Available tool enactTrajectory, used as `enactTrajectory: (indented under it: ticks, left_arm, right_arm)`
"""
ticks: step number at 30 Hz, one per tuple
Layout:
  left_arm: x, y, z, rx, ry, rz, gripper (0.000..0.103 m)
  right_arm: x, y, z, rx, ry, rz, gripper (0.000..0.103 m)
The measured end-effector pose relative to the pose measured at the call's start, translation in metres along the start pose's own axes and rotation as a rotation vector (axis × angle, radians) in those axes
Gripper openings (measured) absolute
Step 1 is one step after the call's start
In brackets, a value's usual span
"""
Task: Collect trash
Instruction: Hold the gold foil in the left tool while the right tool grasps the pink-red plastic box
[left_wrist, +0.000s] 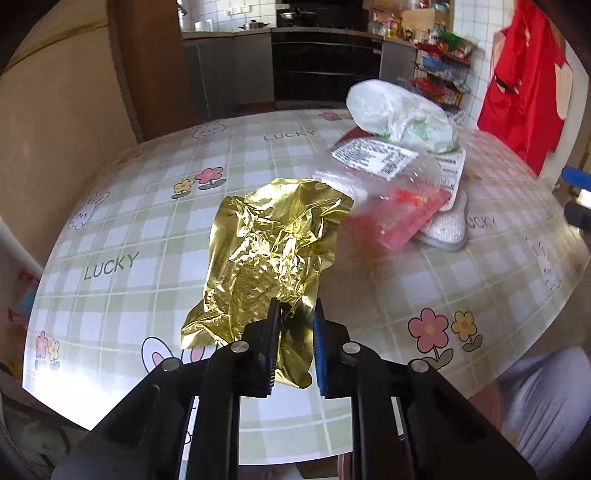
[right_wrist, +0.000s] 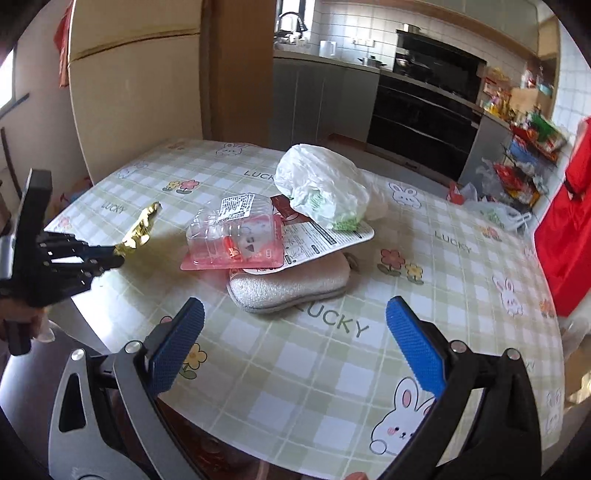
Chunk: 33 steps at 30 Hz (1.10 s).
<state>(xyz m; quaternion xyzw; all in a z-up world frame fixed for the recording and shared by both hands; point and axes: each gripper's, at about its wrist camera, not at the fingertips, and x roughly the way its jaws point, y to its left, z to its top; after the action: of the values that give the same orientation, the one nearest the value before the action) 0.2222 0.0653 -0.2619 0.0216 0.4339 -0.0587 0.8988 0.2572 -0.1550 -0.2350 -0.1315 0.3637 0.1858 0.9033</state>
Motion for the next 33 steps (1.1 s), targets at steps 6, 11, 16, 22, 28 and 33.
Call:
enactTrajectory:
  ticks: [6,11,16,22,28,33]
  left_arm:
    - [-0.036,0.041,-0.003,-0.221,-0.074,-0.074,0.011]
    - [-0.06,0.062,-0.022,-0.345,-0.118,-0.127,0.007]
    - [-0.067,0.07,-0.028,-0.367,-0.137,-0.14,0.005]
    - [-0.073,0.086,-0.037,-0.421,-0.164,-0.156,0.004]
    - [-0.076,0.092,-0.042,-0.451,-0.177,-0.162,0.003]
    - [-0.077,0.092,-0.042,-0.454,-0.181,-0.16,0.003]
  right_arm:
    - [0.039,0.044,0.035,-0.326,0.095,-0.021,0.097]
    - [0.079,0.089,0.045,-0.591,0.143,-0.054,0.097]
    - [0.119,0.134,0.034,-0.862,0.205,-0.12,0.097]
    - [0.157,0.153,0.032,-0.947,0.282,-0.19,0.097]
    - [0.177,0.155,0.041,-0.887,0.321,-0.183,0.095]
    - [0.174,0.151,0.057,-0.815,0.318,-0.129,0.076]
